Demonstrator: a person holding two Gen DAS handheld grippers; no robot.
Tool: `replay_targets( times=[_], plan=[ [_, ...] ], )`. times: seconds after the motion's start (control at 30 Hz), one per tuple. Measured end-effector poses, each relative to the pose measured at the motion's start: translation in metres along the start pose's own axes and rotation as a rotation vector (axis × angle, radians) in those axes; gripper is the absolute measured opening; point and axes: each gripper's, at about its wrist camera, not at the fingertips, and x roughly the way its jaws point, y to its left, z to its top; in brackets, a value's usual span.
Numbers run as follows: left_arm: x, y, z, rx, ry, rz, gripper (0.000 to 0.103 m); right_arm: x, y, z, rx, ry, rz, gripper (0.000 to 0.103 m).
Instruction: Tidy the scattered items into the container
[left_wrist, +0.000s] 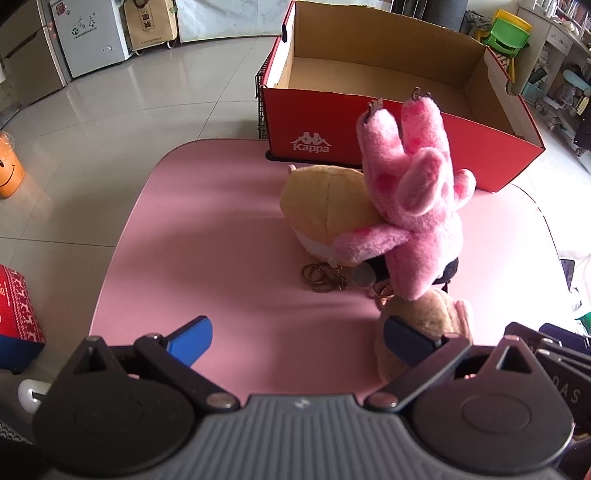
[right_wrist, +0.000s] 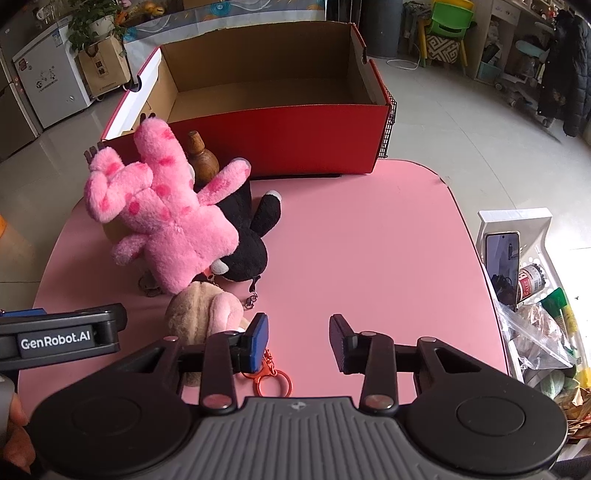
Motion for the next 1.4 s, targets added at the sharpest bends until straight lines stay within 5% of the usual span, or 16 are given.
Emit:
replay_targets(
  times=[0.1, 0.47, 0.63, 0.77, 0.93, 1.4],
  plan=[
    [-0.001, -0.002, -0.001, 0.008, -0.006, 0.003, 0.103, 0.002, 0.001, -0.001, 0.000, 0.012, -0.004, 0.046],
    [0.002, -0.003, -0.005, 0.007, -0.006, -0.010, 0.103, 0.002, -0.003, -0.002, 0.036, 0.015, 0.013, 0.056],
    [0.000, -0.010, -0.007, 0.048, -0.025, 0.047, 0.103, 0.001, -0.005, -0.002, 0.042, 0.026, 0.052, 0.056],
    [-0.001, -0.009, -0.009, 0.030, -0.006, 0.008, 0.103, -0.001, -0.006, -0.001, 0.029, 0.022, 0.043, 0.057],
    [-0.001, -0.011, -0.012, 0.042, 0.009, 0.029, 0.103, -0.007, -0.010, 0.000, 0.041, -0.003, 0.067, 0.066],
    [-0.009, -0.007, -0.006, 0.016, 0.007, 0.028, 0.103, -0.008, -0.024, 0.003, 0.084, -0.008, 0.099, 0.067]
  ],
)
